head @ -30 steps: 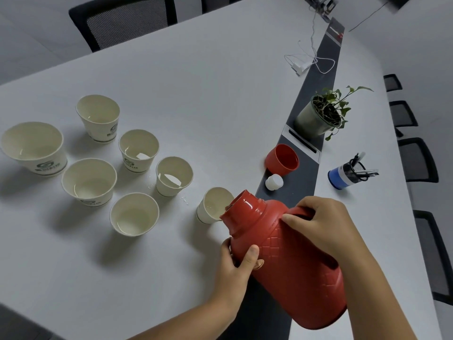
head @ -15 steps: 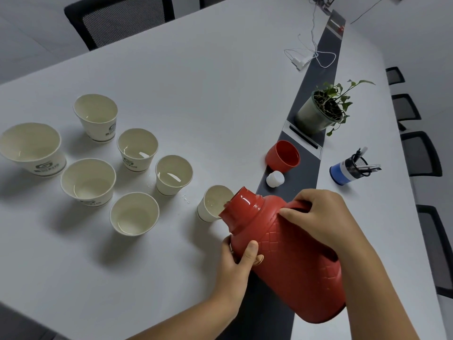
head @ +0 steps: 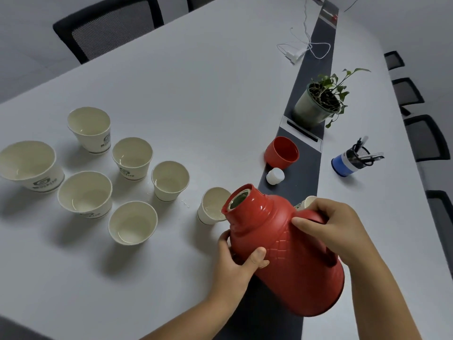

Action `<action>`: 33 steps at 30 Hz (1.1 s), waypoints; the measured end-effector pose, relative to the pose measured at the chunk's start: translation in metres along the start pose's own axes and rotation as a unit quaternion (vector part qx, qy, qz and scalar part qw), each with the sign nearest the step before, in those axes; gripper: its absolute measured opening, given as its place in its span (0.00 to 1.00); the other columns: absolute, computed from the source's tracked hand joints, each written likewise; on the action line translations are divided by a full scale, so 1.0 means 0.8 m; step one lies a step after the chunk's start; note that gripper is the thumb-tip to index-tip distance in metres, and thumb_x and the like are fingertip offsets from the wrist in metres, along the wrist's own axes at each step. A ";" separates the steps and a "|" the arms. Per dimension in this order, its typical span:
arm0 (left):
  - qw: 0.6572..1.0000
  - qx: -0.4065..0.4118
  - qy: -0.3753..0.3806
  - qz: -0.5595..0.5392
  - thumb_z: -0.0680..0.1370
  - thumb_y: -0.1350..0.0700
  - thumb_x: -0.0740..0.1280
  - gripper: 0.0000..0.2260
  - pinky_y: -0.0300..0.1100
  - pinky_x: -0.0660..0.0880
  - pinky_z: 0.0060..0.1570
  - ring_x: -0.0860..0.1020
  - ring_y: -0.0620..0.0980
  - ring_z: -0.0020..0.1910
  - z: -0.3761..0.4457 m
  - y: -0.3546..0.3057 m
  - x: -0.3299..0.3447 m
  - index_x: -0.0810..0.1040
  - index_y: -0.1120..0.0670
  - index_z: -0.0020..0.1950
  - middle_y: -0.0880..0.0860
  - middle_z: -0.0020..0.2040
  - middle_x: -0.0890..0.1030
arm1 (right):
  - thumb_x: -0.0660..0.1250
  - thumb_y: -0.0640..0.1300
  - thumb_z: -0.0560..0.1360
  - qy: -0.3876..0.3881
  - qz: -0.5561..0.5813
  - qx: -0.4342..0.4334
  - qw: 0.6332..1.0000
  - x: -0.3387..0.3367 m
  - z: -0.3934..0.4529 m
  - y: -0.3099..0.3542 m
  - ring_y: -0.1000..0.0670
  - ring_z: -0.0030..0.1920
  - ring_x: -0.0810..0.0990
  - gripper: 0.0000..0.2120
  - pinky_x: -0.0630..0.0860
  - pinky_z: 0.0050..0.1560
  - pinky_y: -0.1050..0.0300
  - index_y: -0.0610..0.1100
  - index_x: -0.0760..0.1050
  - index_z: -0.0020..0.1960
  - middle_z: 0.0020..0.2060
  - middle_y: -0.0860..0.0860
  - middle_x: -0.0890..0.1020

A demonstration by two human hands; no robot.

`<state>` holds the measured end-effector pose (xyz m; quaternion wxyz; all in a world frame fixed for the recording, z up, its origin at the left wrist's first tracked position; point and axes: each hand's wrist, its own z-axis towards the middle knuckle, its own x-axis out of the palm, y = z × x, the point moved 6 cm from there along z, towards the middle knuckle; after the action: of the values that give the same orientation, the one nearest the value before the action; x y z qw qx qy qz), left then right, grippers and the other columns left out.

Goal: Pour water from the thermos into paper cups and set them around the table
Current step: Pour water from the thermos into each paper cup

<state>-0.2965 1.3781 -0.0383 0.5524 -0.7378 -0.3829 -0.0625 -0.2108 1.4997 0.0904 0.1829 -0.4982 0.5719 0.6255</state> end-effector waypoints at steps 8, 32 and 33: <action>0.984 0.036 0.024 0.171 0.53 0.41 0.75 0.35 0.43 0.78 0.52 0.77 0.39 0.54 0.011 -0.014 -0.001 0.62 0.30 0.55 0.40 0.57 0.75 | 0.75 0.34 0.62 -0.075 0.237 0.014 0.969 0.001 -0.031 -0.057 0.56 0.24 0.74 0.17 0.69 0.20 0.67 0.52 0.74 0.26 0.25 0.54 0.79; 0.862 0.187 0.048 0.469 0.53 0.41 0.74 0.37 0.36 0.71 0.53 0.73 0.39 0.55 0.202 -0.151 0.060 0.63 0.35 0.59 0.39 0.57 0.73 | 0.70 0.31 0.67 -0.220 0.500 0.044 0.837 0.063 0.125 -0.096 0.49 0.34 0.72 0.13 0.75 0.35 0.51 0.44 0.69 0.32 0.30 0.50 0.73; 0.859 0.188 0.045 0.475 0.53 0.42 0.74 0.39 0.42 0.72 0.57 0.73 0.44 0.58 0.205 -0.152 0.057 0.64 0.39 0.61 0.43 0.60 0.74 | 0.70 0.31 0.67 -0.215 0.501 0.046 0.837 0.069 0.128 -0.096 0.49 0.35 0.72 0.13 0.74 0.37 0.49 0.44 0.69 0.32 0.30 0.50 0.72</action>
<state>-0.3958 1.5542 0.0160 0.6601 -0.7084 0.0346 0.2473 -0.2159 1.5939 -0.0121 -0.0144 0.0122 0.7181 0.6957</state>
